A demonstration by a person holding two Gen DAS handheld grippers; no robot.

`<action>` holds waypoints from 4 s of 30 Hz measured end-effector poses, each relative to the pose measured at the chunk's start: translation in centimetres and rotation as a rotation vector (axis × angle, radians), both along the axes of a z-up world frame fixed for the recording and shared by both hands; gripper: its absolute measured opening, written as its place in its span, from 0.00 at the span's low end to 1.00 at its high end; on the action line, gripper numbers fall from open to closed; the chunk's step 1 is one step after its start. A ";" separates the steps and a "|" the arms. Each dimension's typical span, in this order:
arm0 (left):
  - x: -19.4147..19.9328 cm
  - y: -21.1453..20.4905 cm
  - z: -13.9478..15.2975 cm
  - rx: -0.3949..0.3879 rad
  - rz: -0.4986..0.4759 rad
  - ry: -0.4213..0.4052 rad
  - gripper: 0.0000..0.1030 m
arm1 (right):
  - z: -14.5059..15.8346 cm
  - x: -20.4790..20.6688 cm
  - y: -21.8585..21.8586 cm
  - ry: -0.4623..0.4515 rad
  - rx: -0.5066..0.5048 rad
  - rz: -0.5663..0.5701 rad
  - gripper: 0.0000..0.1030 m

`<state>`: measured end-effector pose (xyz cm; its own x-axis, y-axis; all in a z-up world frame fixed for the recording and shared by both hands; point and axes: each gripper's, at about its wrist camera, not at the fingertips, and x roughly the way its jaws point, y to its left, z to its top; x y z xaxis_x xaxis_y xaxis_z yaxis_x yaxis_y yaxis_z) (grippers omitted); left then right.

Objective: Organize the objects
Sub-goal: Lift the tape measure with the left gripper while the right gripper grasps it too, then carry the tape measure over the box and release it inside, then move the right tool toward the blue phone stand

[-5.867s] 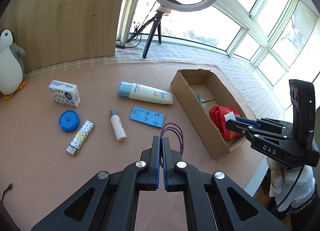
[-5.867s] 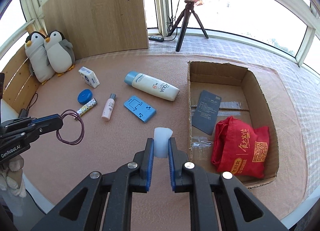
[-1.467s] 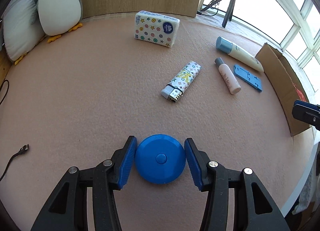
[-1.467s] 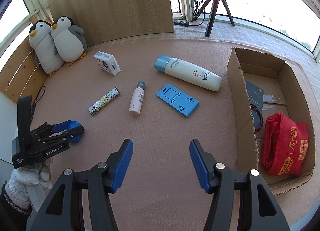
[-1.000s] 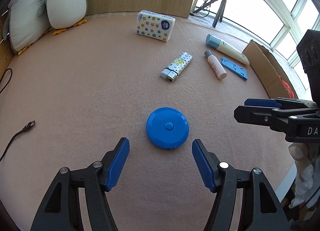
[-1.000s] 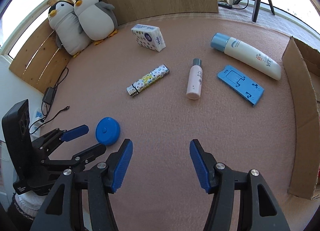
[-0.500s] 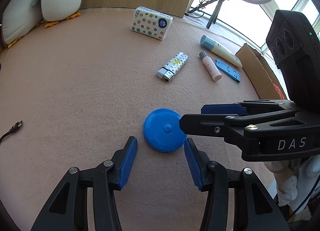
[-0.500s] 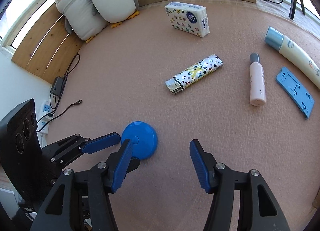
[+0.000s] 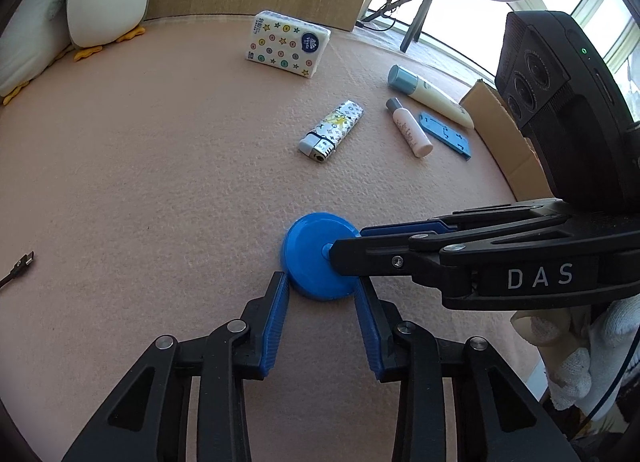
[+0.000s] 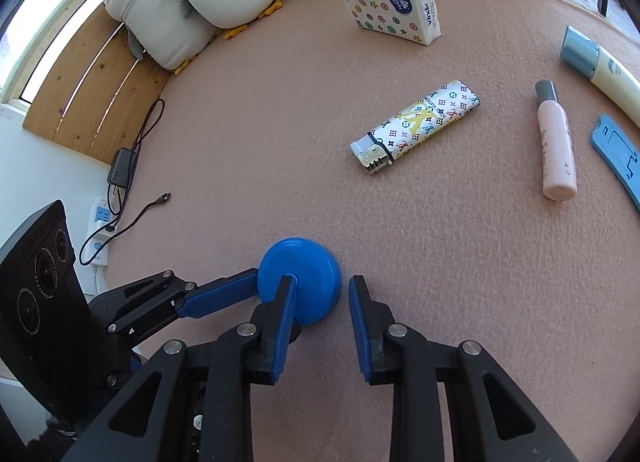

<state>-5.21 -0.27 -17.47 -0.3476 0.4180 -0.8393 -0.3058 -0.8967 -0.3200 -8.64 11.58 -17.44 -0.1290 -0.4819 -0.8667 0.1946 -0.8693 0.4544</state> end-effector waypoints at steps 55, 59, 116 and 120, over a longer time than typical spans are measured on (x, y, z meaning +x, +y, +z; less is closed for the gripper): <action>-6.8 38.7 9.1 0.032 -0.336 0.207 0.47 | 10.9 1.9 35.9 0.267 0.112 -0.431 0.23; -6.9 37.8 9.3 0.013 -0.293 0.222 0.60 | 10.8 2.2 36.7 0.285 0.186 -0.466 0.52; -0.8 5.8 8.6 -0.185 0.025 0.187 0.61 | 10.2 5.5 17.5 0.352 0.253 -0.342 0.53; -1.0 5.2 8.5 -0.179 0.037 0.186 0.61 | 9.3 4.1 17.5 0.324 0.244 -0.321 0.53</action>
